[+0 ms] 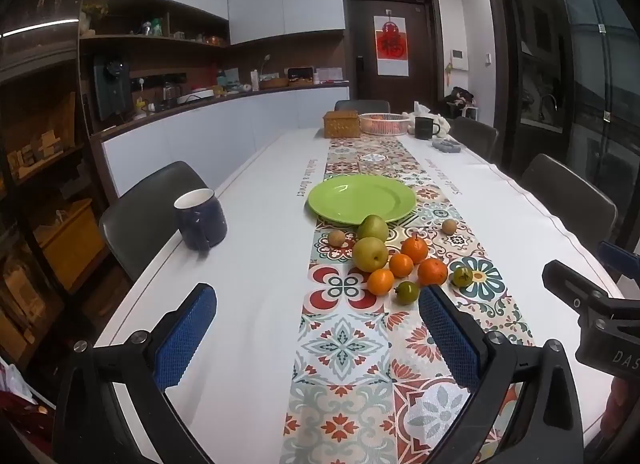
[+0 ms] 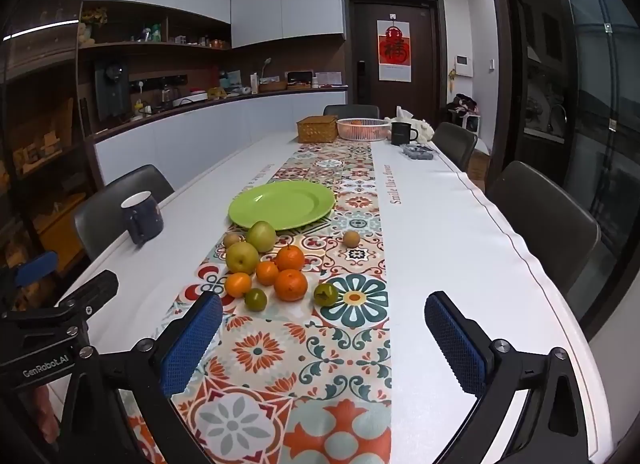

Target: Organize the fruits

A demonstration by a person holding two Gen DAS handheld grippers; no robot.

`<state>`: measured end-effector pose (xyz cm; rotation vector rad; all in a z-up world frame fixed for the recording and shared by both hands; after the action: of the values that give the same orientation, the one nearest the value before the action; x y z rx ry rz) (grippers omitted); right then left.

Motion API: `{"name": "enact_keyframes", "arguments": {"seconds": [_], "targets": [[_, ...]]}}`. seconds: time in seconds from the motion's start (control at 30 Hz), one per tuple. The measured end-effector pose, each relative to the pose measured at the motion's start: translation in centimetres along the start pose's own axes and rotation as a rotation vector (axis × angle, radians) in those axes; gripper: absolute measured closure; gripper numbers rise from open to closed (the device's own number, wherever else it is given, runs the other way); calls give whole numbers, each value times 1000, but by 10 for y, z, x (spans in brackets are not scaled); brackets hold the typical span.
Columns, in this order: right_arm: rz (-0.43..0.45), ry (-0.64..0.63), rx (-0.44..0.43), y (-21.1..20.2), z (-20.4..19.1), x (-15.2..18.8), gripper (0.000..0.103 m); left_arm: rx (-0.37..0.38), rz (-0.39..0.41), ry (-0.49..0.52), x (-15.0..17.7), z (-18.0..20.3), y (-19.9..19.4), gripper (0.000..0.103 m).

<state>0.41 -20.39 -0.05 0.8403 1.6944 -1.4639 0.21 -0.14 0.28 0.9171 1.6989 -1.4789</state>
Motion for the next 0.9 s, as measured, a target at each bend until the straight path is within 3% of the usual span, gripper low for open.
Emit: {"name": "enact_keyframes", "arguments": {"seconds": [0.9], "targets": [[2, -3, -5, 2, 1, 0, 1, 2, 0, -3, 1, 1, 0, 0]]}}
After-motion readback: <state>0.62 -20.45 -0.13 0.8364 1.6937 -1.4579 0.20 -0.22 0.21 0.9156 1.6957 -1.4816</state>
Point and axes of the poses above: each gripper's, at about its wrist camera, not at the fingertips, and y roughly the way its jaws point, z to its right, x to its underside, the point moved 1 cm from there along y, roughly the way its jaws point, and after that the axes turned 5 degrees about -x, right-handed, at the moved point
